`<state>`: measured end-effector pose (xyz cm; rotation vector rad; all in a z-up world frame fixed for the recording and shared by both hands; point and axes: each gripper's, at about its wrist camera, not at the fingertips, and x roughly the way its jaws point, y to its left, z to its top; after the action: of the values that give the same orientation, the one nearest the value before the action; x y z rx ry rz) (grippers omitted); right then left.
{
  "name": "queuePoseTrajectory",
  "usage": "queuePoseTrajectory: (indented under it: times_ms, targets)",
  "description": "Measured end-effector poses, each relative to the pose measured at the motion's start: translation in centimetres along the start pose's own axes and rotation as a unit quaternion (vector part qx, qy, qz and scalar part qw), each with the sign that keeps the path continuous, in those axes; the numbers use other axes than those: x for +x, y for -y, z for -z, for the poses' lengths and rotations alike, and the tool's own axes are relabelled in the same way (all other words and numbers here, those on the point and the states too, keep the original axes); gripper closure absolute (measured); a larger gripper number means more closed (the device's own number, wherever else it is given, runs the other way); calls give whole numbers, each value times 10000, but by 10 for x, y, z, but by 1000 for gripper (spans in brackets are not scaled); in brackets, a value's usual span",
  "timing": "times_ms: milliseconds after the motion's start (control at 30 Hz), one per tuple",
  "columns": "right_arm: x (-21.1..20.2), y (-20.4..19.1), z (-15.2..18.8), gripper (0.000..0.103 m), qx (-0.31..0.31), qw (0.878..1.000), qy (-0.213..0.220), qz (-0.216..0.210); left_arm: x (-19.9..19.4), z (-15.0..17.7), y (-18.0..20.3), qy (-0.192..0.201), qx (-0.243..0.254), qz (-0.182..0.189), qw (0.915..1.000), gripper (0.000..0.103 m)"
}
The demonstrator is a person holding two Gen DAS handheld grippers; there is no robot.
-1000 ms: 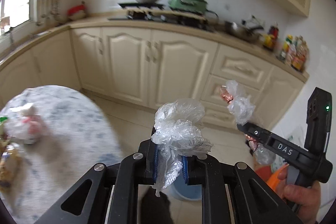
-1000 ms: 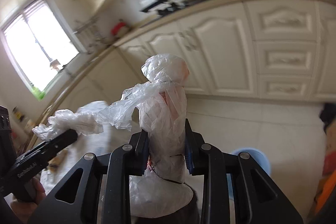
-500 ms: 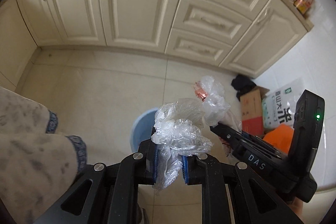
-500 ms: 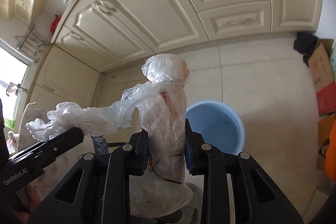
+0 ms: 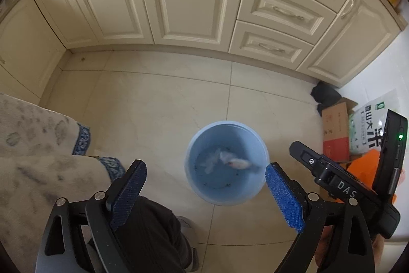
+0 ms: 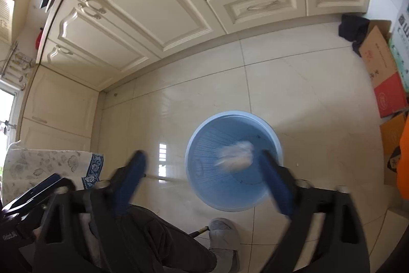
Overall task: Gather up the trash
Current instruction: 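Carry both bags to the blue bin and open both grippers over it, then move both tools back to the table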
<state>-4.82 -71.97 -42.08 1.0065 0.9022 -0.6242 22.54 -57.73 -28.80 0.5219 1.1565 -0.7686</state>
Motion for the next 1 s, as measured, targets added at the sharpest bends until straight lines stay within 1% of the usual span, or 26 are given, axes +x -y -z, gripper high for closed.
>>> queuePoseTrajectory:
  times_ms: [67, 133, 200, 233, 333, 400, 433, 467, 500, 567, 633, 700, 733, 800, 900, 933, 1000]
  targets:
    - [-5, -2, 1, 0, 51, 10000, 48, 60, -13, -1, -1, 138, -14, -48, 9999, 9]
    - [-13, -9, 2, 0, 63, 9999, 113, 113, -29, -1, -3, 300, -50, -30, 9995, 7]
    - [-22, -18, 3, 0, 37, 9998, 182, 79, -49, 5, -10, 487, -168, -1, 9987, 2]
    - [-26, -23, 3, 0, 11, 9998, 210, 71, -58, 12, -7, 549, -216, 22, 9983, 2]
    - [-44, -43, 4, 0, -133, 9994, 314, 36, -92, 24, -17, 819, -380, 128, 9958, 2]
    - [-58, -61, 6, 0, -264, 9988, 414, -47, -121, 28, -22, 1083, -426, 163, 9931, 2]
    - [-68, -72, 8, 0, -356, 9981, 495, -106, -138, 40, -26, 1194, -432, 180, 9918, 2]
    - [-76, -83, 9, 0, -446, 9972, 574, -159, -157, 60, -27, 1380, -447, 190, 9892, 2]
    - [-88, -98, 11, 0, -581, 9957, 683, -227, -172, 67, -34, 1564, -460, 165, 9865, 2]
    - [-106, -123, 16, 0, -816, 9924, 844, -370, -199, 98, -44, 1862, -523, 83, 9811, 1]
    - [-124, -151, 22, 0, -1059, 9879, 992, -542, -236, 123, -68, 2162, -667, 48, 9741, 1]
    - [-140, -179, 30, 0, -1313, 9825, 1123, -698, -264, 150, -89, 2402, -814, -7, 9673, 1]
    - [-148, -195, 36, 0, -1467, 9790, 1178, -779, -274, 158, -98, 2536, -885, -56, 9632, 1]
    - [-161, -226, 49, 0, -1764, 9720, 1246, -925, -303, 198, -116, 2711, -985, -144, 9574, 1]
    - [-176, -271, 70, 0, -2211, 9595, 1313, -1153, -336, 248, -142, 2929, -1201, -301, 9481, 1]
    - [-180, -285, 80, 0, -2351, 9551, 1331, -1220, -344, 261, -145, 2982, -1269, -343, 9454, 1]
    - [-188, -311, 97, 0, -2617, 9461, 1343, -1356, -365, 292, -161, 3134, -1448, -468, 9373, 1]
